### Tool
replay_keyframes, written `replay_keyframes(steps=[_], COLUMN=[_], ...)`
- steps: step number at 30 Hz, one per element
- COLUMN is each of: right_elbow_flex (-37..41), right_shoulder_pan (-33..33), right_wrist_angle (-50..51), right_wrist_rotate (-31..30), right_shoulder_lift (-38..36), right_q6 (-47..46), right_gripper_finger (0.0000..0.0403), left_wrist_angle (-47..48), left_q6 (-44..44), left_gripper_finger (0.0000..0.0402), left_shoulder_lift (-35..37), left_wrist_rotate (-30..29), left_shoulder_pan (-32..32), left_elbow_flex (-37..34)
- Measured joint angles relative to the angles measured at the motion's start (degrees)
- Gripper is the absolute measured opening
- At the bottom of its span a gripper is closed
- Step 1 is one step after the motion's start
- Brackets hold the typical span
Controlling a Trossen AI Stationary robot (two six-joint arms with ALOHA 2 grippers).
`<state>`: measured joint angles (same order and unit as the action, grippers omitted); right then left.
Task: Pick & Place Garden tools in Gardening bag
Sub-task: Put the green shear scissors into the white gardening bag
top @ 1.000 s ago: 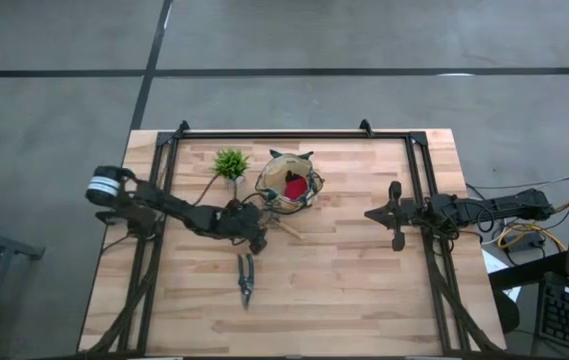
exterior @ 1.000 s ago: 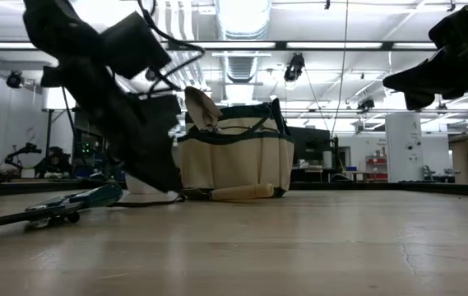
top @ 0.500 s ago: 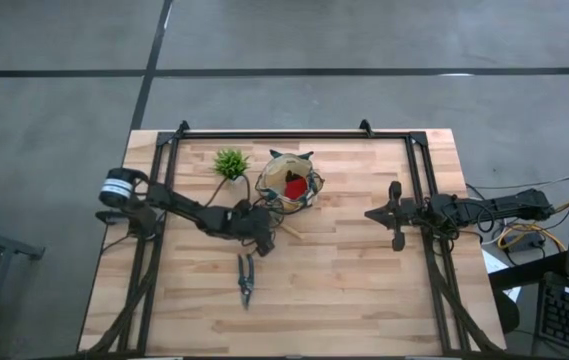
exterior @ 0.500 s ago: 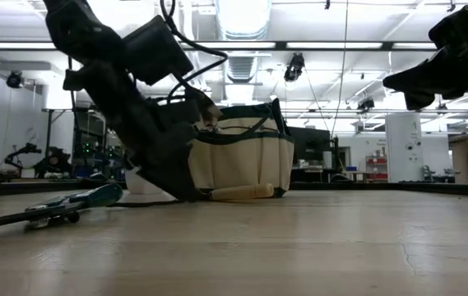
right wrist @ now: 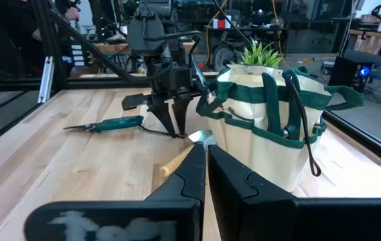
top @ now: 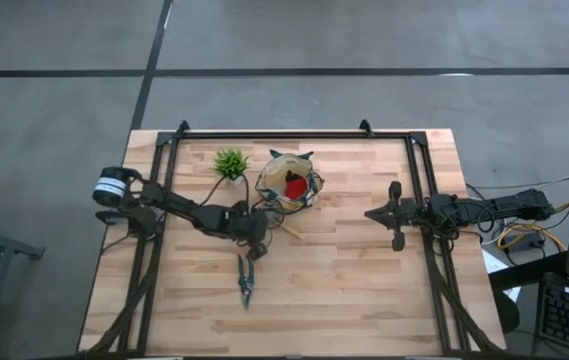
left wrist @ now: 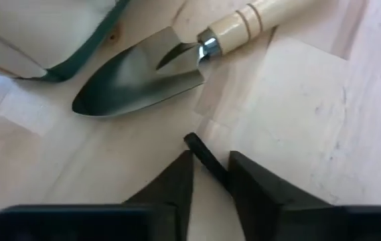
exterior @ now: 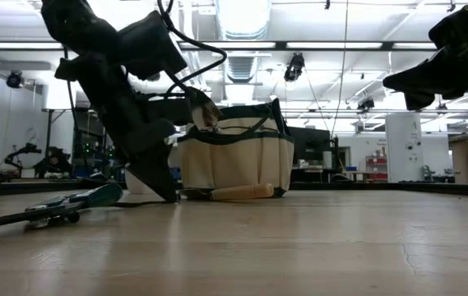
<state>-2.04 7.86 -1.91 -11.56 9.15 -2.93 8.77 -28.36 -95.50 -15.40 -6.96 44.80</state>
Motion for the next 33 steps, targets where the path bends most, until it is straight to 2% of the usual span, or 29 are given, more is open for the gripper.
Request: replay_keyframes(steps=[4,6,13,19,33], right_elbow_flex=[0.00,0.00,0.00,0.00,0.00], right_shoulder_pan=[0.02,0.01,0.01,0.01,0.00], right_wrist_angle=[0.00,0.00,0.00,0.00,0.00], right_wrist_rotate=[0.01,0.01,0.01,0.01,-0.02], right_shoulder_lift=[0.00,0.00,0.00,0.00,0.00], right_q6=[0.00,0.11,0.02,0.12,0.08], right_gripper_finger=[0.0013,0.0013,0.0013,0.0013,0.0013], left_wrist_angle=[-0.20,-0.20,0.00,1.75,2.45], left_q6=[0.68,0.77,2.26,4.85,8.92], left_gripper_finger=[0.0026,0.0009,0.0004,0.0002,0.0001], left_shoulder_lift=[0.00,0.00,0.62,4.51,18.49], left_wrist_rotate=[0.10,0.03,1.79,7.23,3.30], left_shoulder_pan=[0.00,0.00,-0.17,-0.70,-3.14], left_elbow_flex=[-0.02,-0.02,-0.12,-0.33,-2.50])
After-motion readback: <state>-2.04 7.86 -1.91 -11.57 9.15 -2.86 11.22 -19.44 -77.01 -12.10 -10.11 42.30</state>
